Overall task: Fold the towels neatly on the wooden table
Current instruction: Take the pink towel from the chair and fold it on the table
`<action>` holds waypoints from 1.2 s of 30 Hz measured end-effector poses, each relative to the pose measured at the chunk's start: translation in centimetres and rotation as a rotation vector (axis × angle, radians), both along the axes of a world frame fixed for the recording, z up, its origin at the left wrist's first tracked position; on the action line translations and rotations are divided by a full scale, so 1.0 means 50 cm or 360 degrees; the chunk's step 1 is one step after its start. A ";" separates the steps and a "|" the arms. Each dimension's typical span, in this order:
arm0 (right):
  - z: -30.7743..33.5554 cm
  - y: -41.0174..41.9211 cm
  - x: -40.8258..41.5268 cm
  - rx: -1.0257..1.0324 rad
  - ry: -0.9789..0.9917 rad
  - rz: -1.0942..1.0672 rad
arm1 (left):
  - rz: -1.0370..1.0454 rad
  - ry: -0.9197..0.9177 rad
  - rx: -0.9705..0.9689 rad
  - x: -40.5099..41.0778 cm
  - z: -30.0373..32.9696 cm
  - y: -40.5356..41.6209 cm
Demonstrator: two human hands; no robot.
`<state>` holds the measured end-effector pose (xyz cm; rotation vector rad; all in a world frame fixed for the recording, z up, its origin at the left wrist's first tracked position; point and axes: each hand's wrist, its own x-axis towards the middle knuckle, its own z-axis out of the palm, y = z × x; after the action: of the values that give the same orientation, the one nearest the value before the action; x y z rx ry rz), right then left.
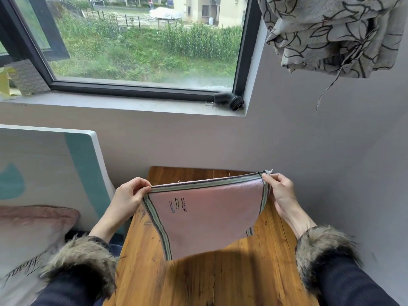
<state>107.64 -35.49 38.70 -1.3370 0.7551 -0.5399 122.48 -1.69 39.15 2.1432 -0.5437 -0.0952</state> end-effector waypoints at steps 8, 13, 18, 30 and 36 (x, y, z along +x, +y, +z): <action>0.018 -0.021 0.006 -0.0170 0.0007 0.0183 | -0.0039 -0.0201 0.0131 0.013 0.014 -0.008; 0.029 -0.033 0.012 -0.0274 0.0173 0.0307 | -0.0035 -0.0368 0.0253 0.031 0.008 -0.015; 0.023 -0.045 0.024 -0.0656 0.0507 0.0526 | 0.0079 -0.0331 0.0349 0.055 -0.015 -0.030; 0.050 -0.113 0.146 -0.1071 0.0547 0.0094 | 0.0229 -0.0539 0.0190 0.179 0.040 -0.172; 0.036 -0.111 0.113 -0.0902 0.0327 0.0035 | 0.0060 -0.0572 0.0181 0.157 0.016 -0.169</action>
<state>113.28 -41.02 40.50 -1.9465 0.7830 -0.6322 130.35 -10.16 39.93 2.2944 -0.7177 0.2918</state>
